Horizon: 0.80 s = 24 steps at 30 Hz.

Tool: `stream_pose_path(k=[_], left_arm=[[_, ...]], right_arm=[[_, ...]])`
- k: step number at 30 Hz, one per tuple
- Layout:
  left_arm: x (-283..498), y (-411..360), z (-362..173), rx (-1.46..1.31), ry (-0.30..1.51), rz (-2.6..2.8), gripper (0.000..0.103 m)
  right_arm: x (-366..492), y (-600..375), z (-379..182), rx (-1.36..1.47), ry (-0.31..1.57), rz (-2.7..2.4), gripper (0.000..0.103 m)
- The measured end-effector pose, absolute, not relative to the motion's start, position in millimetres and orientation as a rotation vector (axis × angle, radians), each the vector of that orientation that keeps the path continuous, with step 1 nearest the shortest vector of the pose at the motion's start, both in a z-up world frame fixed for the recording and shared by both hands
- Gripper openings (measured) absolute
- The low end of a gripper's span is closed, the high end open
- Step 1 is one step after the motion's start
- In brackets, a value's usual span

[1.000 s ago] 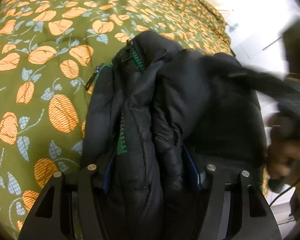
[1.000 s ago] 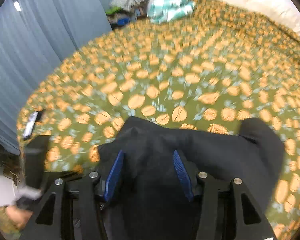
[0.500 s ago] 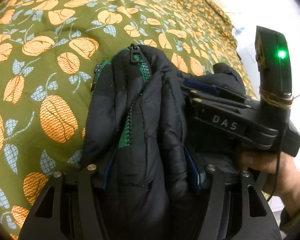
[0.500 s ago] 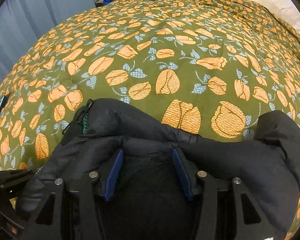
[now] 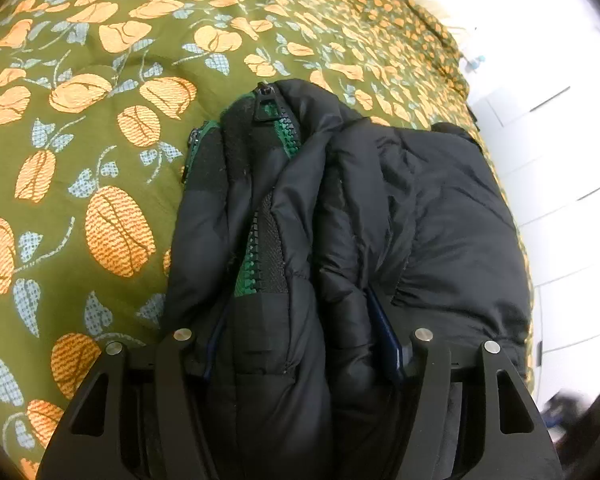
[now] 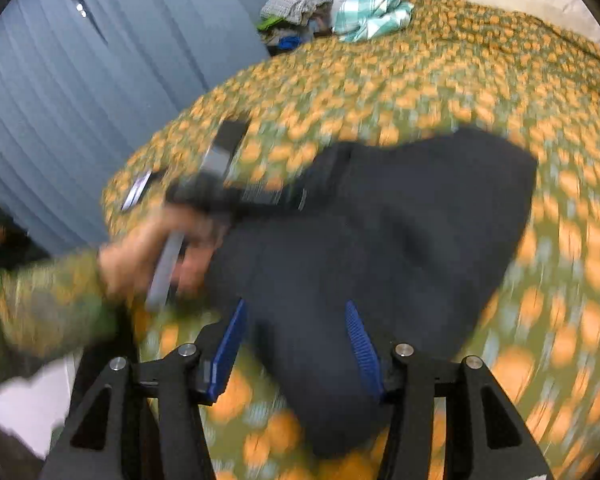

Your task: Fold large clothes

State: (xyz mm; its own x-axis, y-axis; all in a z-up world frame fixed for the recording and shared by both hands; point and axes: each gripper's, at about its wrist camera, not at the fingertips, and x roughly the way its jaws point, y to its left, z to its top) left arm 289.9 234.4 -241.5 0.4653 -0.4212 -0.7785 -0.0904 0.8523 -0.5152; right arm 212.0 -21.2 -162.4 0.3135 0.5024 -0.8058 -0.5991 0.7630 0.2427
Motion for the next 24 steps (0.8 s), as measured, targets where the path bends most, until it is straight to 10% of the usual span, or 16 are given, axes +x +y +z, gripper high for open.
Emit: stream_pose_path(k=[6,17,24], left_arm=[[284,217,-230,-0.457,1.081,-0.165,0.068],[238,275,-145,-0.57,1.002,-0.225,0.096],[237,232,-140,-0.393,1.121,-0.331,0.096]], right_arm=[[216,-20,-225,-0.068,1.076,0.633,0.05],[166,-52,-139,-0.018,0.903,0.635,0.069],[158,-43,-139,-0.057,0.897,0.66,0.069]])
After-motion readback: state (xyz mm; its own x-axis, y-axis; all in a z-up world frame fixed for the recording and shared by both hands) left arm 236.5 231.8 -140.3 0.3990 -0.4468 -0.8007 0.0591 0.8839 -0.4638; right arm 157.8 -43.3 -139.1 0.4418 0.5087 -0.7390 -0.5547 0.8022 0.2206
